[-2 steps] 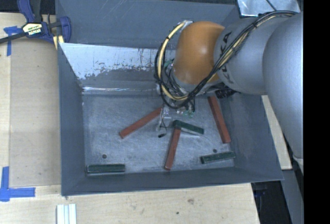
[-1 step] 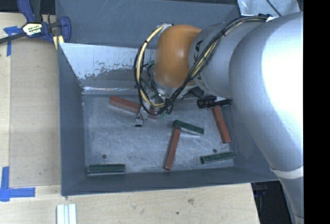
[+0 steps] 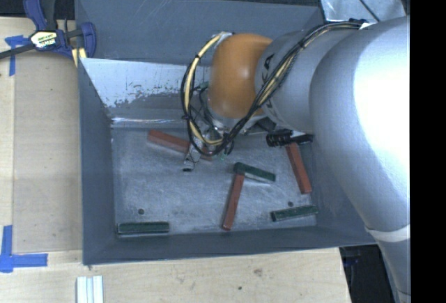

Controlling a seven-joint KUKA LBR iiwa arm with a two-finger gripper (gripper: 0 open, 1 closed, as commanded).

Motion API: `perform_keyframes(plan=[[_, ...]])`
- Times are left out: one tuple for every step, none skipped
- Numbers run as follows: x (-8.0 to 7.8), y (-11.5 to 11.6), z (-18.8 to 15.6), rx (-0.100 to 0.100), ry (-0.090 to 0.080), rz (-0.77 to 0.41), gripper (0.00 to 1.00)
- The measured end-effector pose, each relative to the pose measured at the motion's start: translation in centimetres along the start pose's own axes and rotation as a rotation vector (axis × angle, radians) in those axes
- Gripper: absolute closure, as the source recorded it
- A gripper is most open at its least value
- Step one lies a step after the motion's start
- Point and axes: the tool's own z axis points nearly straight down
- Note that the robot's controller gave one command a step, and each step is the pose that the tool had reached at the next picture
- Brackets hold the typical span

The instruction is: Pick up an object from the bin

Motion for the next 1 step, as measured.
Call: perform_keyframes(plan=[[-1.80, -0.99, -19.94, 0.001, 0.000, 0.052, 1.00]])
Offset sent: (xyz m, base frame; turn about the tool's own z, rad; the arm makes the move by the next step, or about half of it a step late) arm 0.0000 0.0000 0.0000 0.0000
